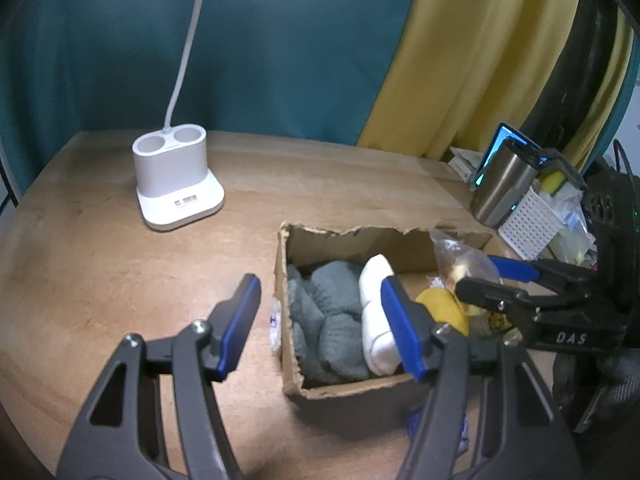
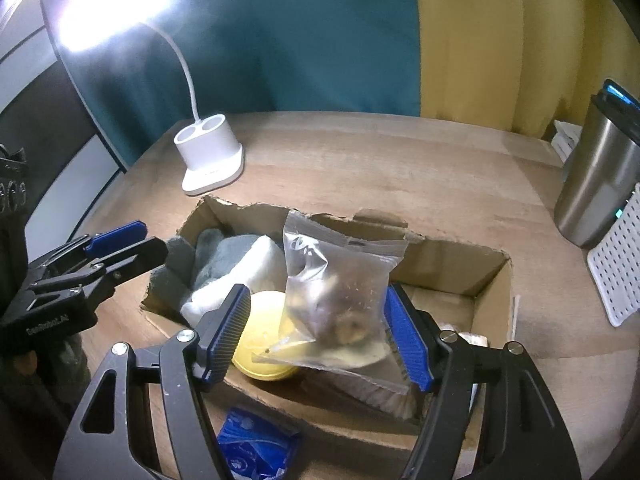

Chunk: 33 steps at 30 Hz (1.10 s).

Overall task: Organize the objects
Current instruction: 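Open both tools to release the white socks and plastic bag in the box, then withdraw both open tools up and out of the box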

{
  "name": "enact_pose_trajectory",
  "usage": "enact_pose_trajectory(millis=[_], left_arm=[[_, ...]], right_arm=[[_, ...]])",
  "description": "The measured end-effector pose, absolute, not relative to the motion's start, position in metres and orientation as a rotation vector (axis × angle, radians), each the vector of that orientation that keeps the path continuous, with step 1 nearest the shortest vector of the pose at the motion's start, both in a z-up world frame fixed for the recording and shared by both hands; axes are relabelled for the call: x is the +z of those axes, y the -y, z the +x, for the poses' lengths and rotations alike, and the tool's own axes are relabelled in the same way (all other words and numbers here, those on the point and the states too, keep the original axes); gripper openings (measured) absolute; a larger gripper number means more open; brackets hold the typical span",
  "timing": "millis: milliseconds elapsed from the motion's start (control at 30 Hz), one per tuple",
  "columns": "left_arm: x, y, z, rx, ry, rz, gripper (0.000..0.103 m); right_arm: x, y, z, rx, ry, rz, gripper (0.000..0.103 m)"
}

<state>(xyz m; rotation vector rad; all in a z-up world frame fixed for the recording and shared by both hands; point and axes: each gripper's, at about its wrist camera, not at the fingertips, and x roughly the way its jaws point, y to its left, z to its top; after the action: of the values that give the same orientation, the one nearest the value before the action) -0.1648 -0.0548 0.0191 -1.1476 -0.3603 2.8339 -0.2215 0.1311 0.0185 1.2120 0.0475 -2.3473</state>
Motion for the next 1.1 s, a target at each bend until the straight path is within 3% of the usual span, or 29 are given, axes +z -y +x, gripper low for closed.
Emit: enact_pose_trajectory(millis=[233,1100], left_arm=[[0.020,0.057,-0.159,2.836,0.367,-1.145,0.064],[0.001,0.067,-0.166,2.829,0.400,-1.230,0.064]], right_arm=[[0.033,-0.134,-0.214,-2.377,-0.034,1.125,0.080],[-0.007,-0.109,-0.241,-2.256,-0.025,1.224,0.082]])
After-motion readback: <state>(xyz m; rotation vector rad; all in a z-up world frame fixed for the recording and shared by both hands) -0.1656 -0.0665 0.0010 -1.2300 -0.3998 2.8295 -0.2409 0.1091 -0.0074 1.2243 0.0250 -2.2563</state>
